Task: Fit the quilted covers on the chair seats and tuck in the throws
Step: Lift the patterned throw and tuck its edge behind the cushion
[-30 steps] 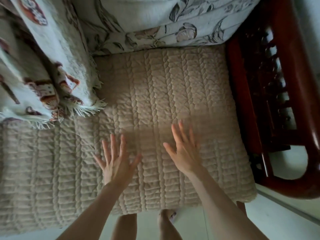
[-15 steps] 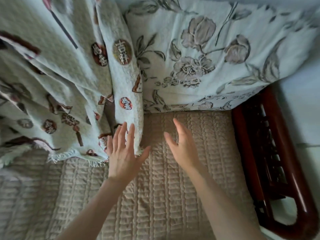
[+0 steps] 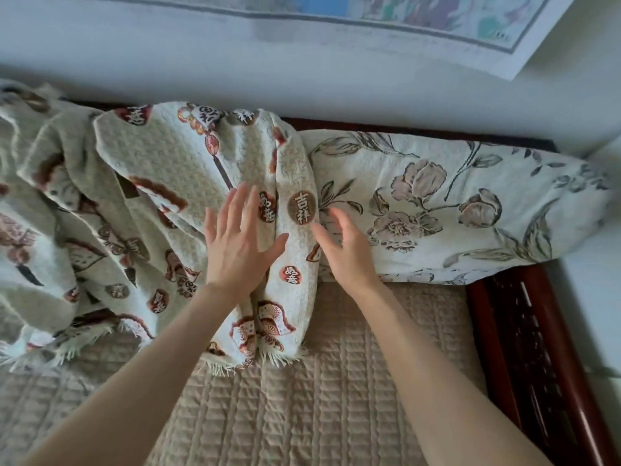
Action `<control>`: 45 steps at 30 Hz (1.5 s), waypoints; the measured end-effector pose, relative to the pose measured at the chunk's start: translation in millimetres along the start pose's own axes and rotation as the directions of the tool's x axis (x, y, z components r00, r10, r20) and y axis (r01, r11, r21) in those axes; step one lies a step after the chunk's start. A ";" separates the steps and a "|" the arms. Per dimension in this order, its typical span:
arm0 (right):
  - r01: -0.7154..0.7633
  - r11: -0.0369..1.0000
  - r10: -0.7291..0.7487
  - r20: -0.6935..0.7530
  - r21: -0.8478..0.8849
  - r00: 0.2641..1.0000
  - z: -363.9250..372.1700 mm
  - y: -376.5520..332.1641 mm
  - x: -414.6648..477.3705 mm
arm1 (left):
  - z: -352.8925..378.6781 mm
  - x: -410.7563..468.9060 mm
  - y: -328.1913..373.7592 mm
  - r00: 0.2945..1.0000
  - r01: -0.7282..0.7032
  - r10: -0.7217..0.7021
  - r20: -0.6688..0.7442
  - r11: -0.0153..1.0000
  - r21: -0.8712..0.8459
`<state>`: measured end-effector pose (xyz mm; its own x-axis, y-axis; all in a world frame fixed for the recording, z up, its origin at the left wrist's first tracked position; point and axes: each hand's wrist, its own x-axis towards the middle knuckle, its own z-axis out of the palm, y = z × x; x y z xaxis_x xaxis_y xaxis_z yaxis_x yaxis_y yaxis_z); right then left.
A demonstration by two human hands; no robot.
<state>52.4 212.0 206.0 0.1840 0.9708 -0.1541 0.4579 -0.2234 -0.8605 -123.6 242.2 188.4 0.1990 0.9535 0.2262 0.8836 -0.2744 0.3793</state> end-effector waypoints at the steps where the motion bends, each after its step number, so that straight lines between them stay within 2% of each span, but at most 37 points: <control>1: 0.000 1.000 0.000 0.014 0.018 1.000 1.2 -7.4 8.2 | -5.4 11.6 -2.0 1.000 -0.011 0.011 -0.010 1.000 0.009; 6: 0.005 0.997 -0.011 0.076 0.075 0.997 4.2 -34.9 39.4 | -25.4 65.3 -13.4 0.999 -0.006 0.011 -0.045 0.994 0.106; 11: -0.031 0.994 0.025 0.060 0.108 0.998 9.7 -46.4 58.1 | -32.2 95.0 -26.0 0.998 -0.017 0.002 0.070 0.975 0.222; 16: -0.106 0.986 0.096 0.074 0.133 0.993 10.9 -54.4 63.4 | -32.2 99.7 -28.8 0.998 0.004 -0.015 0.059 0.985 0.174; 19: -0.157 0.978 0.138 0.138 0.140 0.981 14.7 -57.8 65.8 | -32.3 96.0 -29.2 0.996 0.006 -0.017 0.085 0.991 0.136; 23: -0.236 0.947 0.194 0.194 0.220 0.962 11.8 -71.2 65.3 | -33.6 84.5 -35.1 0.992 -0.024 0.006 0.126 0.990 0.142; 28: -0.271 0.907 0.220 0.186 0.322 0.958 1.0 -73.5 67.4 | -37.0 75.5 -37.3 0.991 0.003 -0.016 0.136 0.995 0.096; 31: -0.345 0.799 0.248 0.254 0.493 0.935 -9.8 -70.4 65.1 | -38.2 69.7 -37.2 0.994 -0.020 0.009 0.112 0.995 0.097; 35: -0.390 0.510 0.176 0.351 0.767 0.920 -33.5 -72.8 66.4 | -42.7 65.7 -36.6 0.994 -0.001 -0.009 0.107 0.996 0.085; 37: -0.345 0.390 0.161 0.306 0.854 0.938 -42.7 -73.2 71.1 | -43.4 63.6 -36.4 0.994 0.000 -0.008 0.109 0.997 0.075; 40: -0.233 0.236 0.224 0.181 0.943 0.958 -65.7 -68.1 76.5 | -41.7 61.1 -38.0 0.995 -0.012 0.005 0.097 0.998 0.069; 42: -0.221 0.252 0.271 0.150 0.942 0.951 -84.4 -60.6 76.4 | -41.1 61.1 -38.5 0.995 -0.004 -0.003 0.098 0.997 0.075; 45: -0.419 0.461 0.379 0.254 0.782 0.890 -105.2 -49.0 73.6 | -41.1 68.9 -30.6 0.994 0.018 -0.029 0.105 0.995 0.102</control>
<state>135.0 285.2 287.8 0.1165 0.8016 -0.5864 -0.5464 -0.4413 -0.7118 -154.3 311.1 229.3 0.2167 0.9689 0.1195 0.9257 -0.2428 0.2900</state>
